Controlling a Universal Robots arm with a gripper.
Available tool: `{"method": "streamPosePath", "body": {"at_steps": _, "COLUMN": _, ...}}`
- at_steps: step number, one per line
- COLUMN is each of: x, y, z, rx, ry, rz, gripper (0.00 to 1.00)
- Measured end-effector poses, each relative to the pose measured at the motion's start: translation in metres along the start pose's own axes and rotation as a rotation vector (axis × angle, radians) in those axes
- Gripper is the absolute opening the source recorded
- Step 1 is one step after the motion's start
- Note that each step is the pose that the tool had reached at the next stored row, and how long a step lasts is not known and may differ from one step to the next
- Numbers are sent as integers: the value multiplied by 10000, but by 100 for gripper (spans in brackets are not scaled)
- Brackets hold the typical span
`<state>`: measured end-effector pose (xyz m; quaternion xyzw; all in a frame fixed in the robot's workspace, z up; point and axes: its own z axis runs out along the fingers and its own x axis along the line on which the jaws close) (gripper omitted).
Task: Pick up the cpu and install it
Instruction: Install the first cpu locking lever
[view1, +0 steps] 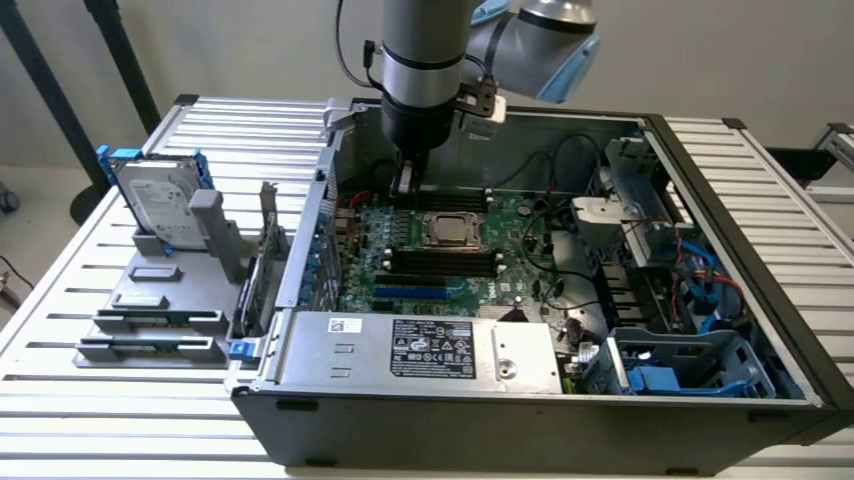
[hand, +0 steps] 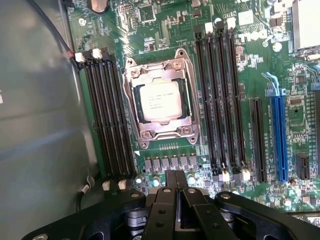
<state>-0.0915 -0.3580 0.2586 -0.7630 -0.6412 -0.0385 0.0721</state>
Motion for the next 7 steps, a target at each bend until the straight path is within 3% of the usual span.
{"method": "streamPosePath", "body": {"at_steps": 7, "x": 0, "y": 0, "z": 0, "rx": -14, "ry": 1, "rz": -17, "gripper": 11}}
